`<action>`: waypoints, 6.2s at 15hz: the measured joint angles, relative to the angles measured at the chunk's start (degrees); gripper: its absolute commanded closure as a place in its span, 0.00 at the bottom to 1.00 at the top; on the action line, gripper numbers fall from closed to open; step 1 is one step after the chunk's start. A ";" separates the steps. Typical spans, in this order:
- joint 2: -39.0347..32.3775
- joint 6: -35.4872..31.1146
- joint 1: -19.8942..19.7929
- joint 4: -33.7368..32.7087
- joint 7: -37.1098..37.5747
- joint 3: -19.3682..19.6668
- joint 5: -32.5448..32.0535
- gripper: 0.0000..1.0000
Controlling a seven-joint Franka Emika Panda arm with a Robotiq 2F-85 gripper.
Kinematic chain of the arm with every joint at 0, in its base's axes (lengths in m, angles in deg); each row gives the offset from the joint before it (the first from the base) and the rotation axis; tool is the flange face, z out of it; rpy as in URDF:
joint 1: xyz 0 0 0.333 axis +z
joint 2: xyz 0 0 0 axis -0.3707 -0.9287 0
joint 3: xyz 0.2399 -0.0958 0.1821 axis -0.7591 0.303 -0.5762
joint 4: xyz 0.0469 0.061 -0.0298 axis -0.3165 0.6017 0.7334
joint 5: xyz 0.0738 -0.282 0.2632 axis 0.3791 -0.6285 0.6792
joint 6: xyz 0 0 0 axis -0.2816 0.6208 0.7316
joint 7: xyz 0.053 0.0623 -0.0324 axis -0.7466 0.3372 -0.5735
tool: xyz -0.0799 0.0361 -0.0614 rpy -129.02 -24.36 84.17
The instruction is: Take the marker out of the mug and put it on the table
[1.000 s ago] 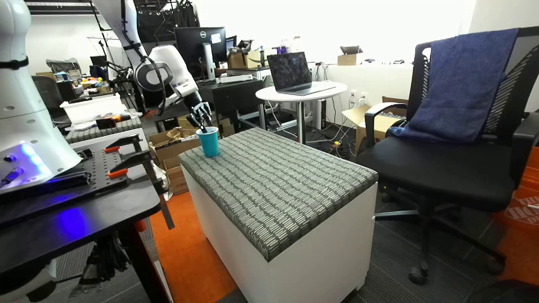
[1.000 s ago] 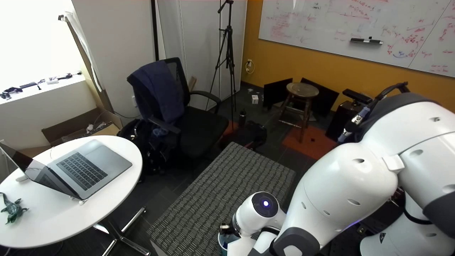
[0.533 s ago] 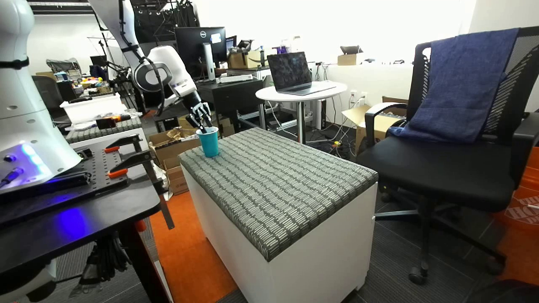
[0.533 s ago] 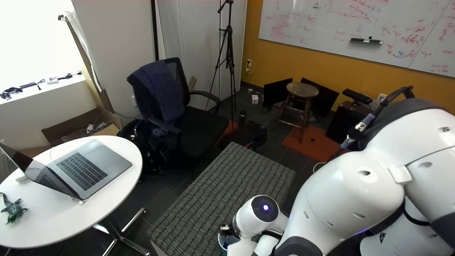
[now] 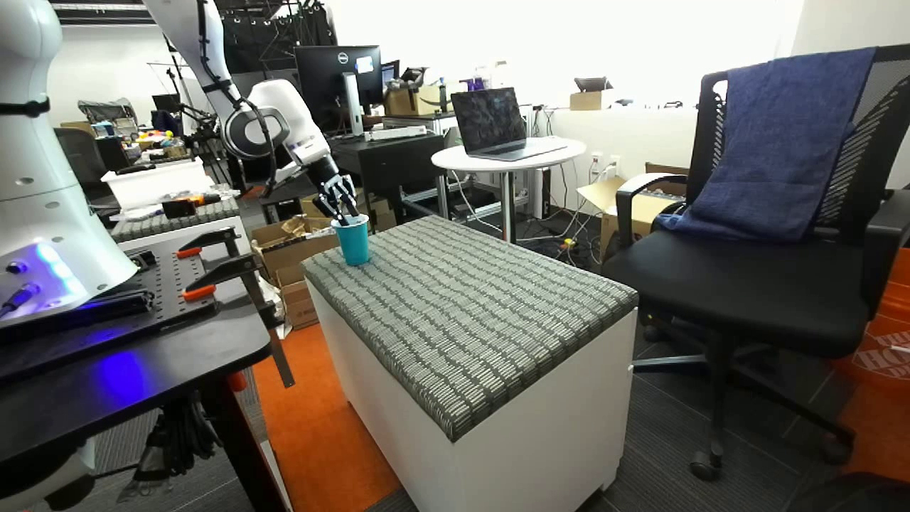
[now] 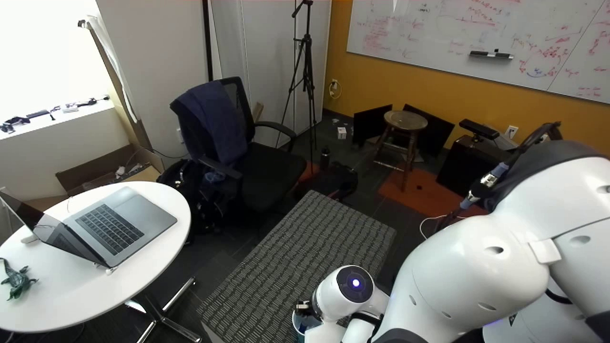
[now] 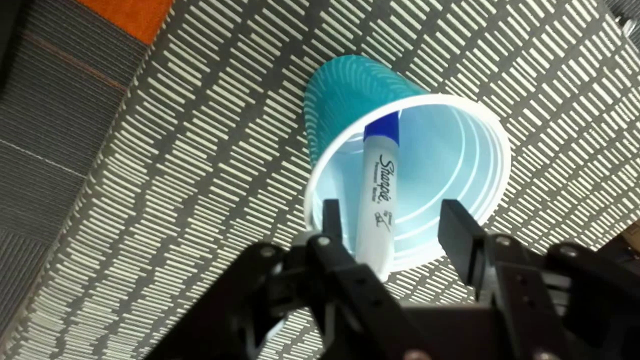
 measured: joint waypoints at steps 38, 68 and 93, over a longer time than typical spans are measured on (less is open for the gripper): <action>-5.92 8.87 10.59 -4.08 17.45 12.09 -12.55 0.94; 12.71 -3.39 18.20 13.32 26.91 36.47 -12.86 0.94; 12.20 -12.39 -73.63 5.76 52.78 -26.49 -64.00 0.94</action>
